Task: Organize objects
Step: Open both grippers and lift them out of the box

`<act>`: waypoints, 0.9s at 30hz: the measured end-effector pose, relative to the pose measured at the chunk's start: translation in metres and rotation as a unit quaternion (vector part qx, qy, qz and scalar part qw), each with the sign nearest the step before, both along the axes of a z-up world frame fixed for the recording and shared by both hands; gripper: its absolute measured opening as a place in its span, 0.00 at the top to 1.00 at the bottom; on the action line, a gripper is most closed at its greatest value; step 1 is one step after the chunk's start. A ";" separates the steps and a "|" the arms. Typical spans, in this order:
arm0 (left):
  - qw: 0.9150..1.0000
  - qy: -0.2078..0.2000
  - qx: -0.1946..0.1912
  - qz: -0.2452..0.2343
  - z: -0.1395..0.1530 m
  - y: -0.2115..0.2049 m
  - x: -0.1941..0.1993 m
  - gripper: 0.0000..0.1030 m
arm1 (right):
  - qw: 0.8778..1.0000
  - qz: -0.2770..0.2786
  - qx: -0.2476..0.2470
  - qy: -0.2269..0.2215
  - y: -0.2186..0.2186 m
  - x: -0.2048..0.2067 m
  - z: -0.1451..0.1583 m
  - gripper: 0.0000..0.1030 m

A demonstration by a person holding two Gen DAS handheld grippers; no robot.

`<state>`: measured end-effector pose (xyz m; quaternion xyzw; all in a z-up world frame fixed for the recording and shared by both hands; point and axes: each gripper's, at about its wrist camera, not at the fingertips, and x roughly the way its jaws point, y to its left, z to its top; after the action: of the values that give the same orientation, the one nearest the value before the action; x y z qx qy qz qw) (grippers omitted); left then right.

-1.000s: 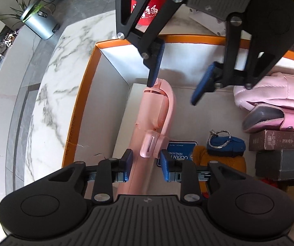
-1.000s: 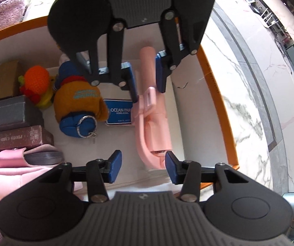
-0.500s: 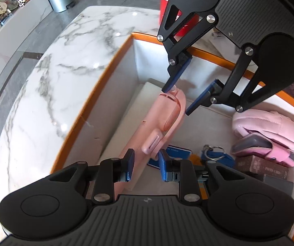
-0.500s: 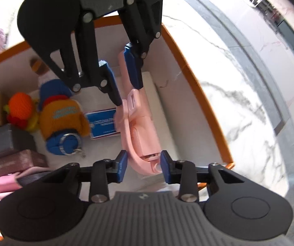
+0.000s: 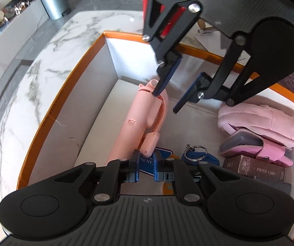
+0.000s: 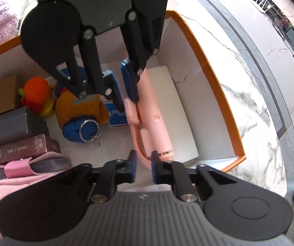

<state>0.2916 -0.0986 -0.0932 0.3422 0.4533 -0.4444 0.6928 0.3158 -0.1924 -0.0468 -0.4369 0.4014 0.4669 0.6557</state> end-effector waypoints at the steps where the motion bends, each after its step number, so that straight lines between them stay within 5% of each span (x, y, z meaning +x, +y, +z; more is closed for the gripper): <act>1: 1.000 -0.003 0.000 -0.003 0.001 0.000 -0.003 0.90 | 1.000 0.002 0.000 -0.001 0.000 -0.001 0.000 0.78; 8: 0.999 0.027 -0.024 -0.039 0.025 0.007 -0.015 0.92 | 1.000 0.011 0.002 0.001 -0.004 -0.012 0.002 0.76; 14: 1.000 0.014 -0.010 0.025 0.013 0.008 0.007 0.93 | 1.000 0.006 -0.001 0.004 -0.004 -0.014 -0.004 0.76; 18: 0.999 0.006 -0.024 0.038 0.015 0.013 0.003 0.84 | 1.000 0.003 0.006 0.002 -0.006 -0.016 -0.006 0.64; 27: 0.999 -0.021 -0.026 0.039 0.037 0.021 -0.018 0.77 | 1.000 -0.007 0.005 -0.004 -0.015 -0.023 0.000 0.61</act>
<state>0.2737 -0.0777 -0.0566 0.3153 0.4396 -0.4217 0.7277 0.2927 -0.2078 -0.0466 -0.4323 0.3994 0.4631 0.6627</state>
